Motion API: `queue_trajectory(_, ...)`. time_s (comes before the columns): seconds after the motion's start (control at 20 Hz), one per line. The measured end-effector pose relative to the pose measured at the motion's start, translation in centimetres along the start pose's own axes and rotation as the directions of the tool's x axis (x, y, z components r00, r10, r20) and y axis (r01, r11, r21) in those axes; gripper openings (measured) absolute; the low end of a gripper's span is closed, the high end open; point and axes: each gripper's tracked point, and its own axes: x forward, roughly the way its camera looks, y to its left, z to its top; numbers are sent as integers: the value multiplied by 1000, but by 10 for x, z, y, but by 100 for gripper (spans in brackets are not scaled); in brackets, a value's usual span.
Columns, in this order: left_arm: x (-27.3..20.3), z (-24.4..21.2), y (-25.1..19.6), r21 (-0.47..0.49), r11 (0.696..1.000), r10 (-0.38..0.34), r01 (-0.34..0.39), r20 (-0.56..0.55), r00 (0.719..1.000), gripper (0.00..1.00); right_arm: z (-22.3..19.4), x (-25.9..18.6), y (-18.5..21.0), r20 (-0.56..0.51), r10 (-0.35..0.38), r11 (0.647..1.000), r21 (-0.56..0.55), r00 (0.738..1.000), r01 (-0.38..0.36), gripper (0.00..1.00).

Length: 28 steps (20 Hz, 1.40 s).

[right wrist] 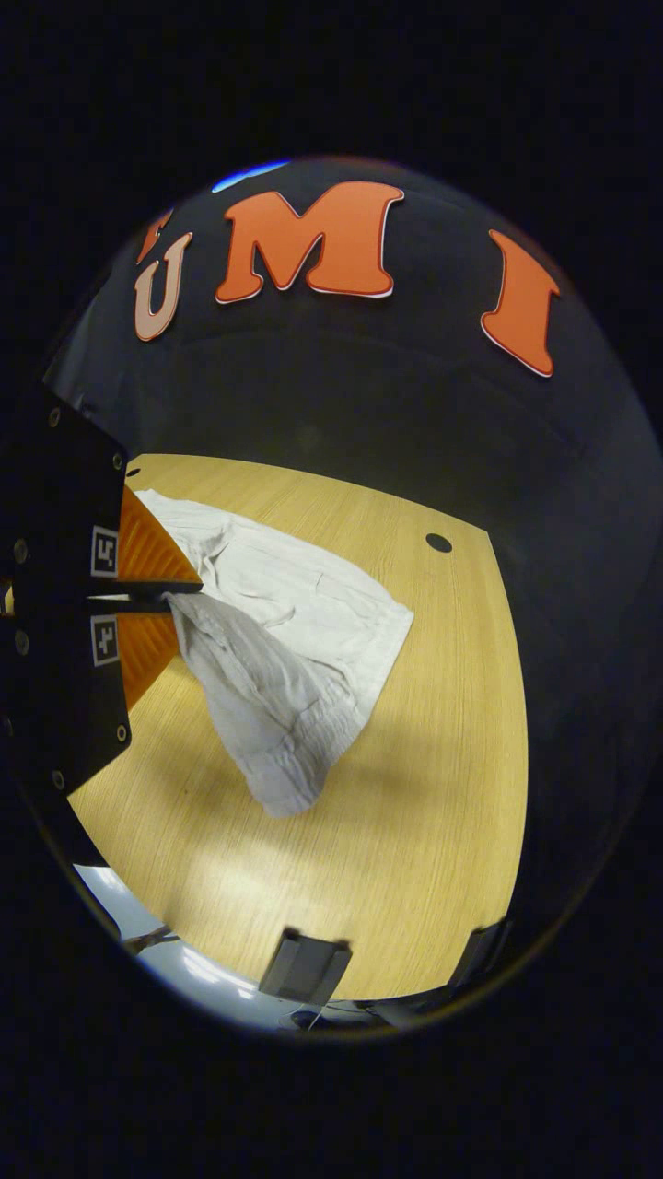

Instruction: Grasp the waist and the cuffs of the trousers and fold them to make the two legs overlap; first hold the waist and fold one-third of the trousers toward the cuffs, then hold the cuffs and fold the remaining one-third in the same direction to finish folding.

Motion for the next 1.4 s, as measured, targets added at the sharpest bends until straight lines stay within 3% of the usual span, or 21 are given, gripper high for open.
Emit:
queue_trajectory(0.4, 89, 35, -22, 4, 996, 92, -92, -28, 995, 4, 30, 92, 50, -89, -43, 999, -14, 995, 42, 1)
queue_trajectory(0.8, 178, 39, 4, 57, 966, 258, -253, -101, 961, 4, 46, 184, 47, -177, -172, 985, -24, 969, 170, 2)
queue_trajectory(0.9, 195, 40, 4, 87, 958, 281, -272, -104, 954, 4, 49, 197, 49, -181, -171, 985, -32, 968, 168, 3)
queue_trajectory(1.0, 204, 43, -2, 126, 955, 280, -268, -95, 955, 6, 50, 204, 57, -177, -137, 991, -17, 975, 136, 10)
queue_trajectory(1.1, 213, 42, -5, 154, 952, 279, -263, -90, 956, 14, 59, 208, 71, -150, -85, 996, 2, 985, 86, 28)
queue_trajectory(1.25, 212, 39, -22, 178, 957, 245, -227, -85, 966, 66, 74, 196, 81, -104, -43, 999, 6, 994, 44, 82)
queue_trajectory(1.35, 198, 46, -28, 221, 940, 276, -259, -46, 960, 100, 74, 184, 82, -89, -41, 999, -20, 995, 40, 97)
queue_trajectory(1.4, 192, 50, -31, 239, 936, 270, -257, -21, 963, 99, 74, 178, 83, -83, -35, 999, -37, 996, 32, 97)
